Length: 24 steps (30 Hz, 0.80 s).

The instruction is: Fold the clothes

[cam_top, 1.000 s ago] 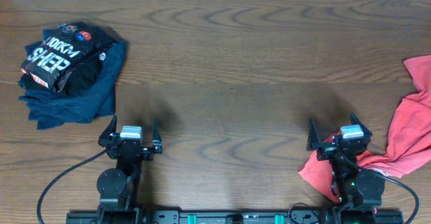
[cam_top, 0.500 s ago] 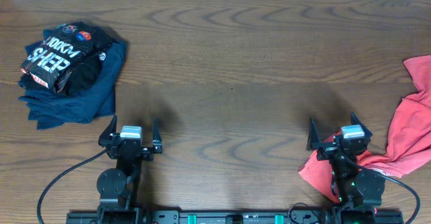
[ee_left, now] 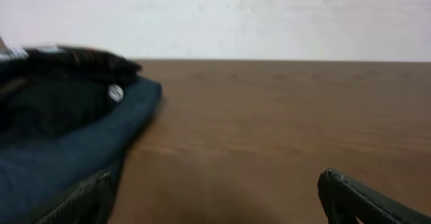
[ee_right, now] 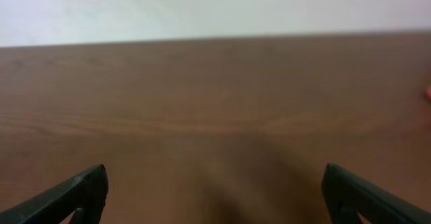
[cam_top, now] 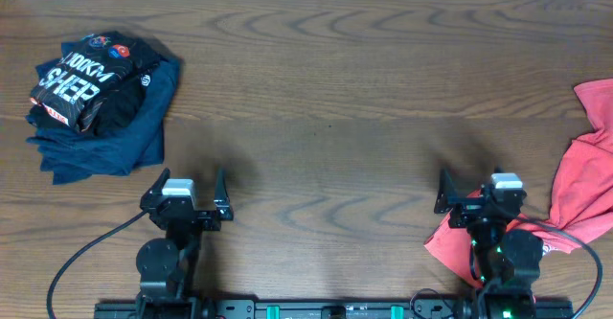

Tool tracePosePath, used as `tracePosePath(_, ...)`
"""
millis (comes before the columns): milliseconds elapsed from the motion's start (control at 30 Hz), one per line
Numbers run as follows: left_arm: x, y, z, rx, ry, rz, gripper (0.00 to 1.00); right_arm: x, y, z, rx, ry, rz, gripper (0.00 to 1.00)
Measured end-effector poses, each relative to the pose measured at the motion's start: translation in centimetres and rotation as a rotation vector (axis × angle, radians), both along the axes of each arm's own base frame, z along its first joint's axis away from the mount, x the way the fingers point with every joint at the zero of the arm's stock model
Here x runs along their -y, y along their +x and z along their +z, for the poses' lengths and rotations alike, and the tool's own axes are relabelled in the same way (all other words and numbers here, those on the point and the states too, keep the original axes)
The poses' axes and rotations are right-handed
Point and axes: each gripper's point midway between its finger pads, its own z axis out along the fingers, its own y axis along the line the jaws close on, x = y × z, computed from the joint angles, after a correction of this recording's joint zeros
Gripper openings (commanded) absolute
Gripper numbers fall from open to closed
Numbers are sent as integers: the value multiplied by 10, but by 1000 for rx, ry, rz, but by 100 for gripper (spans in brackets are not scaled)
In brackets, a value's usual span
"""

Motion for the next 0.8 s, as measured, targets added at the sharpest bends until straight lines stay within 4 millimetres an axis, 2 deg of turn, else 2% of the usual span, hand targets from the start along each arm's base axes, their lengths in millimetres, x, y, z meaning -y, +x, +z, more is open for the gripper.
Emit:
tracePosePath(100, 6, -3, -11, -82, -49, -26, 98, 9, -3, -10, -117, 22, -62, 99)
tracePosePath(167, 10, -4, -14, -137, -83, -42, 98, 17, -5, -7, -187, 31, -114, 99)
tracePosePath(333, 15, -2, 8, -258, -125, -52, 98, 26, 3, 15, -298, 30, -179, 99)
tracePosePath(433, 16, 0, 15, -392, -138, -44, 98, 29, 6, 16, -408, 22, -196, 99)
tracePosePath(667, 17, 8, 2, -698, -142, -18, 98, 31, 21, -3, -617, 1, -206, 99)
tracePosePath(800, 17, 16, -15, -790, -140, -10, 98, 40, 15, -29, -735, -15, -273, 99)
